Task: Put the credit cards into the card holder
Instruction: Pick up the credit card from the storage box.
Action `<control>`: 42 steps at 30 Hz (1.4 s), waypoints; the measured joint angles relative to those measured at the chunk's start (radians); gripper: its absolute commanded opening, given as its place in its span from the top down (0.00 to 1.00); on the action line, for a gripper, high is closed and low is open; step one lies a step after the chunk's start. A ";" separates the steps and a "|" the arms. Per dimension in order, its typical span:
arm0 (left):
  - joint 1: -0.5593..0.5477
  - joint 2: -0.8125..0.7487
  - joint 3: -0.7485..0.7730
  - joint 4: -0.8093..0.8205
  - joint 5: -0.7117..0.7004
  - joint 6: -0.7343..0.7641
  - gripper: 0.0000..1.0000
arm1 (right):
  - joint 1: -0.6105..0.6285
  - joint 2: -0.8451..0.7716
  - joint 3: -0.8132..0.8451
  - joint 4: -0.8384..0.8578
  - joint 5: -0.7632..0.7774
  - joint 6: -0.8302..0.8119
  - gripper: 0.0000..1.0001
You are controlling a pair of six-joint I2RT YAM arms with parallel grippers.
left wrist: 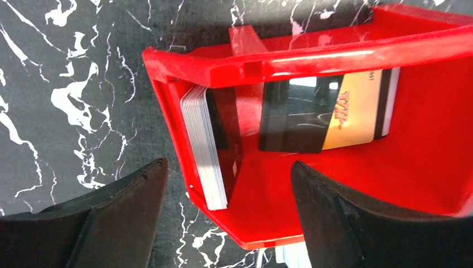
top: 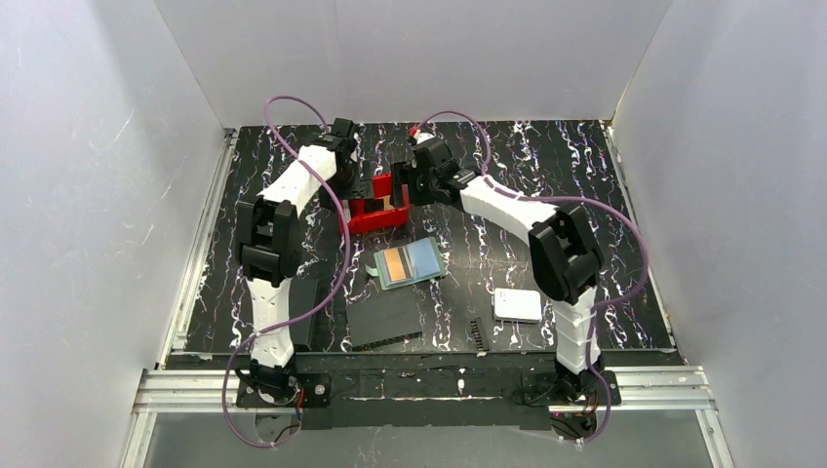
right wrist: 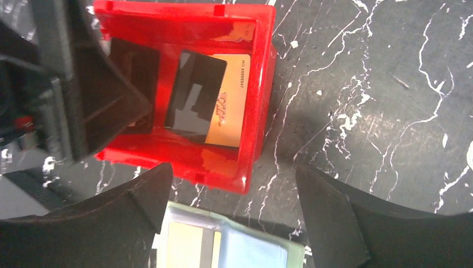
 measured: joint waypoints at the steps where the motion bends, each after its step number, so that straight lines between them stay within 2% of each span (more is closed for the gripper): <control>1: 0.000 0.006 0.001 -0.011 -0.004 0.005 0.20 | 0.000 0.029 0.028 -0.014 0.004 -0.008 0.15; 7: 0.000 0.008 0.022 -0.040 -0.051 0.030 0.23 | 0.004 0.151 0.124 -0.063 0.029 -0.029 0.21; 17: 0.000 0.055 0.021 -0.047 -0.077 0.060 0.28 | 0.010 0.224 0.200 -0.090 0.098 -0.044 0.35; 19: -0.001 0.071 0.018 -0.048 -0.081 0.070 0.29 | 0.016 0.233 0.202 -0.092 0.121 -0.048 0.40; 26: -0.011 0.073 0.014 -0.068 -0.154 0.097 0.37 | 0.076 0.235 0.216 -0.111 0.317 -0.051 0.76; 29: -0.021 0.072 0.014 -0.074 -0.182 0.102 0.40 | 0.088 0.235 0.216 -0.107 0.349 -0.045 0.86; 34: -0.024 0.061 0.014 -0.073 -0.198 0.103 0.47 | 0.090 0.235 0.216 -0.105 0.346 -0.045 0.92; 42: -0.025 0.021 0.014 -0.080 -0.198 0.104 0.58 | 0.090 0.235 0.216 -0.102 0.344 -0.043 0.94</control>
